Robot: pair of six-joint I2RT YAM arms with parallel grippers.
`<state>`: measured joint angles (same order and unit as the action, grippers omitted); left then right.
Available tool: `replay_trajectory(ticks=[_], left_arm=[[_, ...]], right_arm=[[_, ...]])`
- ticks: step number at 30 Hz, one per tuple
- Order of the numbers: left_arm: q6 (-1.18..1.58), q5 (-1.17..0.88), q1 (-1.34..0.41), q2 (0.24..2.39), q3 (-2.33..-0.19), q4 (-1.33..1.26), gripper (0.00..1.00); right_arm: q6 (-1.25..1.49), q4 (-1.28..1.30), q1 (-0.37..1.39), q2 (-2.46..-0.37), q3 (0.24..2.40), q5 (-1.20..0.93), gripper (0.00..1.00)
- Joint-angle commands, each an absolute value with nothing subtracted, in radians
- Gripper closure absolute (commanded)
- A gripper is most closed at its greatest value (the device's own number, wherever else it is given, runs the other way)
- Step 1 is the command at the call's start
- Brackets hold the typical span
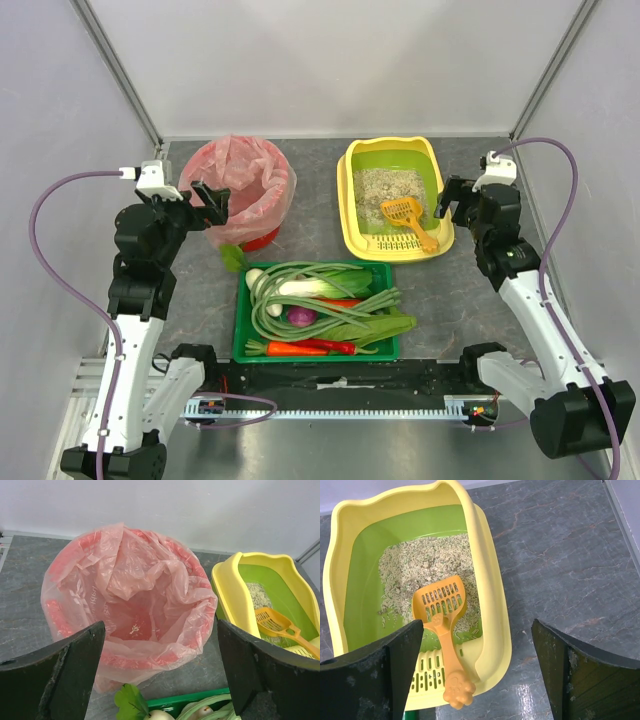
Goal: Clean the litter box
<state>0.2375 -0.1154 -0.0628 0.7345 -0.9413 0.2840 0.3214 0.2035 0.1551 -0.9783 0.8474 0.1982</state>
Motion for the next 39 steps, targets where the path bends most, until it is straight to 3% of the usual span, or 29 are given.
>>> replay_trajectory(ticks=[1,6,13,20,27,30,35,39], left_arm=[[0.239,-0.121,-0.058,0.732,-0.945,0.272,0.01],[0.242,-0.1,-0.058,0.732,-0.946,0.272,0.01],[0.216,-0.161,-0.058,0.764,-0.954,0.269,0.01],[0.212,-0.198,-0.057,0.811,-0.911,0.274,0.02],[0.206,-0.146,-0.058,0.782,-0.87,0.272,0.02],[0.213,-0.161,-0.058,0.779,-0.868,0.267,0.02],[0.221,-0.195,-0.058,0.764,-0.868,0.267,0.03],[0.219,-0.181,-0.058,0.755,-0.861,0.262,0.03]], right_arm=[[0.305,0.225,0.156,-0.979,0.911,0.167,0.02],[0.298,0.267,0.156,-0.996,0.946,0.132,0.02],[0.239,0.402,0.167,-1.097,1.06,0.074,0.14],[0.19,0.541,0.44,-1.19,1.141,0.396,0.14],[0.221,0.564,0.46,-1.308,1.149,0.328,0.11],[0.187,0.598,0.453,-1.383,1.187,0.379,0.17],[0.15,0.618,0.382,-1.48,1.227,0.267,0.3],[0.137,0.623,0.362,-1.497,1.223,0.218,0.34]])
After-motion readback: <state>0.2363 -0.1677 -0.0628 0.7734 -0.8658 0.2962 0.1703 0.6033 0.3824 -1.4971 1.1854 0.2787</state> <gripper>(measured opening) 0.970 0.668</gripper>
